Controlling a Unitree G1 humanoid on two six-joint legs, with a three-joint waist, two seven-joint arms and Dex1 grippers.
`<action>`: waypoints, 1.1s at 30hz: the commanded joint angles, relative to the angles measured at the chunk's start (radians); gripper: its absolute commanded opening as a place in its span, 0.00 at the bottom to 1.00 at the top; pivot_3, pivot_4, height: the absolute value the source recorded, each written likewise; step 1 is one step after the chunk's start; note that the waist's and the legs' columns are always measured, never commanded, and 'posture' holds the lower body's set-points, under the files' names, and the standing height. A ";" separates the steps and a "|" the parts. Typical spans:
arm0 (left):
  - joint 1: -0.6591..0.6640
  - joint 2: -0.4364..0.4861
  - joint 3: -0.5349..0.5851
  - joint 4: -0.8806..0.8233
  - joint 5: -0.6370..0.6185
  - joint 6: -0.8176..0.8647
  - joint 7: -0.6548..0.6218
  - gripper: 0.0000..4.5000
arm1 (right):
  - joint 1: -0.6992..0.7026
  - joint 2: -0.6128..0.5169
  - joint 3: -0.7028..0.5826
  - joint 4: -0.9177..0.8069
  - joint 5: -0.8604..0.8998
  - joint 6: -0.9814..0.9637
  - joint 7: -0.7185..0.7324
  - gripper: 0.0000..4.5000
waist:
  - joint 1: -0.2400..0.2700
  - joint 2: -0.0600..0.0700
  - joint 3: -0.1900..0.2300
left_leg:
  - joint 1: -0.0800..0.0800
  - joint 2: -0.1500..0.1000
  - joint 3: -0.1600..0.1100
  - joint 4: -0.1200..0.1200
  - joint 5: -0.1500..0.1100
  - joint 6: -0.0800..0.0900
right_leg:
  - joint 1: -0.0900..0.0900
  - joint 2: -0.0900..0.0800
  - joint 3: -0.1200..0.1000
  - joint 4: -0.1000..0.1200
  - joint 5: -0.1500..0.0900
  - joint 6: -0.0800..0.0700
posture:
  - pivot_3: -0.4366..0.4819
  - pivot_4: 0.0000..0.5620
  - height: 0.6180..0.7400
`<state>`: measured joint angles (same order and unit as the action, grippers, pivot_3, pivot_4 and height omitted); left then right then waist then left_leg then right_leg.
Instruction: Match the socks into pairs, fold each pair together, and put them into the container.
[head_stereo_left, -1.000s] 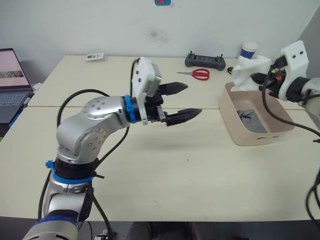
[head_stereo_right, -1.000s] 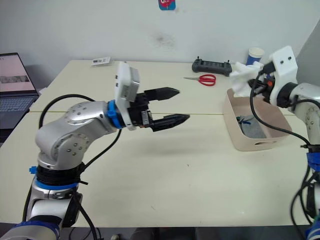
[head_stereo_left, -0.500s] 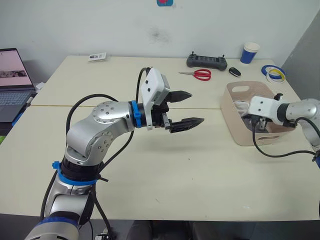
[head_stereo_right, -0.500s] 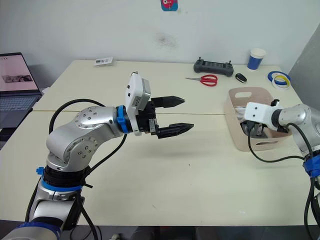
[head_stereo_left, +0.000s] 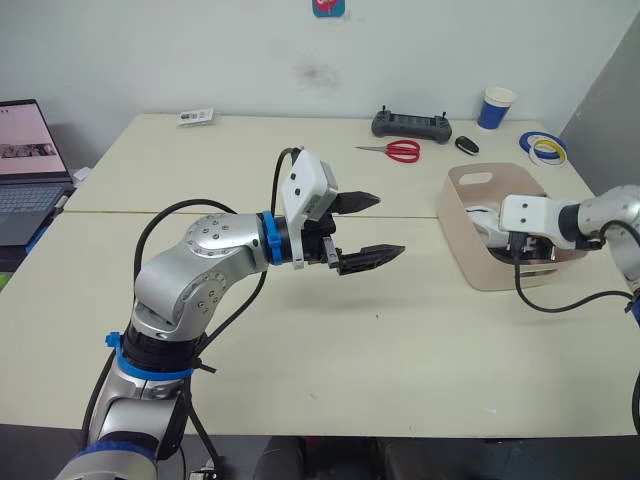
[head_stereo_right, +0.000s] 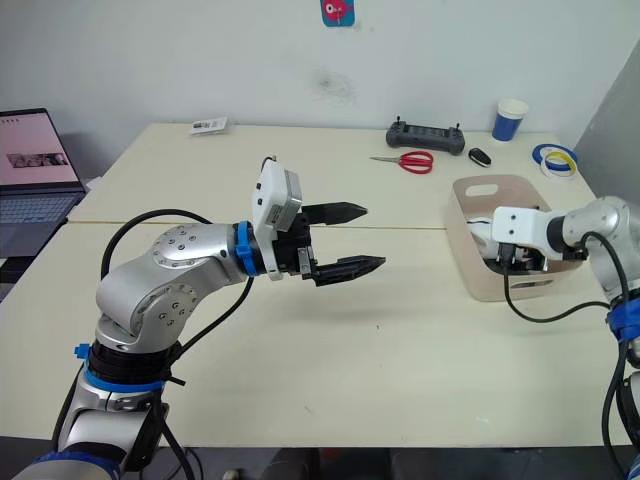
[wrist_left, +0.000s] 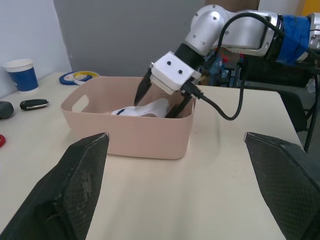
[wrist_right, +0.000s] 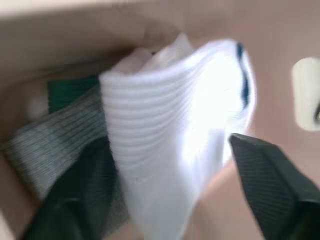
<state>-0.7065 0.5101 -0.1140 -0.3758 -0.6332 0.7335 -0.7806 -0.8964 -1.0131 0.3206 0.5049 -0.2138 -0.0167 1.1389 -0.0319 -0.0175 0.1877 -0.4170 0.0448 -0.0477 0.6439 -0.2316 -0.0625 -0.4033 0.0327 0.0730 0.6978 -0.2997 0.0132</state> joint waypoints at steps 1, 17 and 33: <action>-0.005 0.004 0.011 -0.004 0.011 -0.031 -0.021 1.00 | -0.059 -0.042 -0.048 0.010 0.000 -0.023 0.054 1.00 | 0.000 0.000 0.000 | 0.000 0.000 0.000 0.001 0.000 0.001 | 0.001 0.000 0.000 0.000 0.000 0.000 | 0.48 0.27 1.00; 0.149 0.130 0.101 0.060 0.132 -0.124 -0.008 1.00 | -0.046 0.202 -0.348 -0.402 0.398 0.506 0.067 1.00 | -0.021 0.000 -0.001 | 0.002 0.003 -0.004 0.001 0.000 0.001 | 0.000 0.001 -0.001 0.005 0.002 -0.002 | 0.48 0.27 1.00; 0.705 -0.176 0.193 0.011 0.487 -0.428 0.538 1.00 | 0.671 0.856 -0.237 -0.782 0.221 0.383 -0.783 1.00 | 0.007 -0.002 -0.002 | 0.002 -0.001 -0.003 0.002 0.002 -0.002 | -0.001 -0.002 -0.001 0.012 0.000 0.001 | 0.48 0.27 1.00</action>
<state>0.0078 0.3392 0.0749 -0.3123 -0.1722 0.3473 -0.2728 -0.2260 -0.1642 0.0876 -0.2571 0.0049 0.4082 0.3800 -0.0252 -0.0194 0.1853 -0.4154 0.0433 -0.0509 0.6462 -0.2299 -0.0646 -0.4045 0.0315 0.0719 0.7100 -0.3000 0.0139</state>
